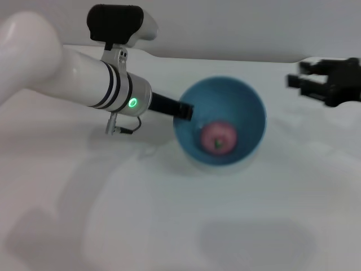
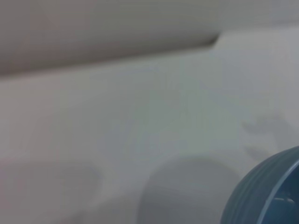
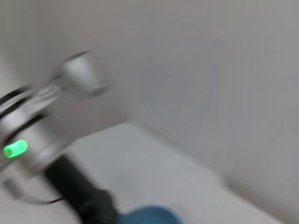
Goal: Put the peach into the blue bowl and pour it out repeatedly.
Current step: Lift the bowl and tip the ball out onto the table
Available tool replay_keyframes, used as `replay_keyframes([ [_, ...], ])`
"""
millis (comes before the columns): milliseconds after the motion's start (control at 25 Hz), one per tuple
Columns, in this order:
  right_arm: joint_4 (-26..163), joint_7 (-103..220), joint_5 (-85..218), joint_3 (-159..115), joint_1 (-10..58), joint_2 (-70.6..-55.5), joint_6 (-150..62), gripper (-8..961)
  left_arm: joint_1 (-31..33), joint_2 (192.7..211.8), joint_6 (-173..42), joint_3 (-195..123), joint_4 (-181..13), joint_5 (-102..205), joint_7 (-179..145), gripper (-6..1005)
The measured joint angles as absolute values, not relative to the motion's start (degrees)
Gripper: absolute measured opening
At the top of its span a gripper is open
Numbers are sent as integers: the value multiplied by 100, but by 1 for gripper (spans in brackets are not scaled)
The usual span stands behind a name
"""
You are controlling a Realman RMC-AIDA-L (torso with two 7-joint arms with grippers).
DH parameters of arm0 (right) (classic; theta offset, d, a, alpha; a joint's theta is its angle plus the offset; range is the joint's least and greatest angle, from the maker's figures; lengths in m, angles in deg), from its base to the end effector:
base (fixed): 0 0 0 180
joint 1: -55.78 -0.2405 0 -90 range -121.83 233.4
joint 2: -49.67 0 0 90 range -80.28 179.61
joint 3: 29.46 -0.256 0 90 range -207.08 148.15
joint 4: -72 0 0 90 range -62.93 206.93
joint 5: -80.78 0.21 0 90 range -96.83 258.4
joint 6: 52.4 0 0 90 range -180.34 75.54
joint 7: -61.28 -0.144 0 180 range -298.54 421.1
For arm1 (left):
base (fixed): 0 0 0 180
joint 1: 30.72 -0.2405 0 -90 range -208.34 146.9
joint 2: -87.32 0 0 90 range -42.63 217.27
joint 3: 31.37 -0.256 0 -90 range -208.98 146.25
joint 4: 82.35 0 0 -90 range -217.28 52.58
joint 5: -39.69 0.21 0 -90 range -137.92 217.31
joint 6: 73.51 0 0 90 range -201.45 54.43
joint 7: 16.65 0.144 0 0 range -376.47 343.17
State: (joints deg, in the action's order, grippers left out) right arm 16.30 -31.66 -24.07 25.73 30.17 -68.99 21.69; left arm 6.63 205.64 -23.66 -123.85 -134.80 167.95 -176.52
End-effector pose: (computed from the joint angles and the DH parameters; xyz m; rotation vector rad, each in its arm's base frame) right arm 0.2363 0.3675 0.0330 -2.5292 0.5850 0.5747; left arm -0.1922 0.3916 -0.0777 -2.3599 -1.2970 -0.0328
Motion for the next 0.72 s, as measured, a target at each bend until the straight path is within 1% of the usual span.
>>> replay_keyframes([
  [160,2059,-3142,-2335,1828,3183,-6889,1947,428,287,20563,-3539,-12922,-13732,16475,-17196,-1],
  [440,2559,-3118,-2333,727,3444,-6866,1907,426,-348,20552,-6451,-15151,-14110,16734,-15863,-1],
  [560,2584,-3116,-2331,556,3565,-6864,1905,426,-577,20584,-8421,-16174,-13881,16967,-15105,-1],
  [680,2696,-3115,-2327,419,3654,-6864,1896,426,-626,20621,-10620,-17073,-13327,16969,-14590,0],
  [720,2696,-3115,-2327,419,3654,-6864,1896,426,-626,20621,-10620,-17073,-13327,16969,-14590,0],
])
